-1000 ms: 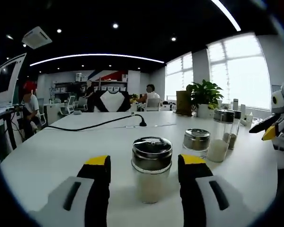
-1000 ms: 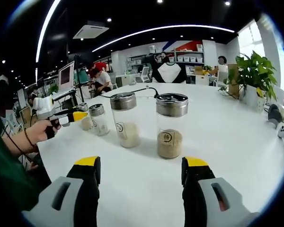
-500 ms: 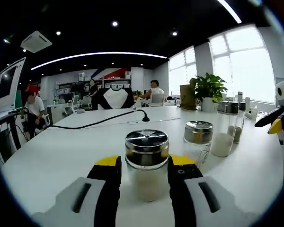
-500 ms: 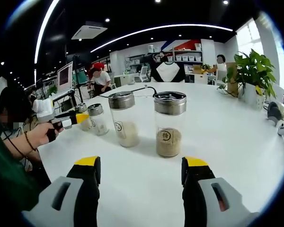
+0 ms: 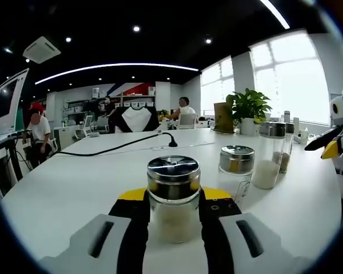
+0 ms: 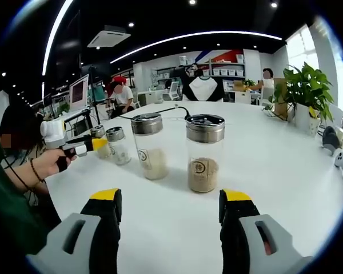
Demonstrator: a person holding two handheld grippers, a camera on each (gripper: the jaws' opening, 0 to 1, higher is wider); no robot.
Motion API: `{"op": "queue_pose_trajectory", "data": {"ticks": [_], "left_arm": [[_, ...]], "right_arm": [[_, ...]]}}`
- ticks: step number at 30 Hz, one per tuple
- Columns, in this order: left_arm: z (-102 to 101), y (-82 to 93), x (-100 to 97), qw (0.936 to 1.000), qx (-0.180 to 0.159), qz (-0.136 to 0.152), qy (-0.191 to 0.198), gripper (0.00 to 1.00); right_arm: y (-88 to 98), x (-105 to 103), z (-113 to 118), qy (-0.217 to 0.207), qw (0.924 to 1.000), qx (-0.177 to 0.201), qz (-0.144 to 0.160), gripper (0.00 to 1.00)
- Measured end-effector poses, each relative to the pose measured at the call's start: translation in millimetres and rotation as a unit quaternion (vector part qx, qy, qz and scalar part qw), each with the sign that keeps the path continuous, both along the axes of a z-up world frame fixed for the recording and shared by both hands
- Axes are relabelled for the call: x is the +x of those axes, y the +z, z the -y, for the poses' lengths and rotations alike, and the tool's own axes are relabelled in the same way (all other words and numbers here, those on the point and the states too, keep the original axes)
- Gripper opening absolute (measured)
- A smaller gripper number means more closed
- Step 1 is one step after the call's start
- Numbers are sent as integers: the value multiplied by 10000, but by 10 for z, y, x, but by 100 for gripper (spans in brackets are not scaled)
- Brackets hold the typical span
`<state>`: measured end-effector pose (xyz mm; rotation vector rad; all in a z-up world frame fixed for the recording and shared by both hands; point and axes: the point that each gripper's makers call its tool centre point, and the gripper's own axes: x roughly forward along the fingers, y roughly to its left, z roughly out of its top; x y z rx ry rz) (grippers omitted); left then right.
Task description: Rotate the seasoning bottle until the label or dispensing opening points toward the visible target arrow and the bottle remains upright within the marked orientation range
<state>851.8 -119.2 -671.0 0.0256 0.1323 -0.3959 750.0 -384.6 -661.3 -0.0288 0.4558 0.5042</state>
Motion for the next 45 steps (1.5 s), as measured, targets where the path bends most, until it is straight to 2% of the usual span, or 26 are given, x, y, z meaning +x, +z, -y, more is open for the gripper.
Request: {"op": "queue_pose_trajectory", "data": {"ticks": [20,32,41,45], "left_arm": [[11,-8,10,9998,0,-26,-203,35],[29,-7,17,9967,17,-17,-814,35],[52,-1,-16,9896,22,21,-1441,35],[61,-1,-30,9873,-2,57,-1586,35]], "right_arm": [[-18,13,11,-7,10000,17,-41,70],[-24,4,42,-54,10000,11,-54,70],[-8,19,50,-77,10000,15,-37,70],[7,33,82,-95,10000,-21,-11,70]]}}
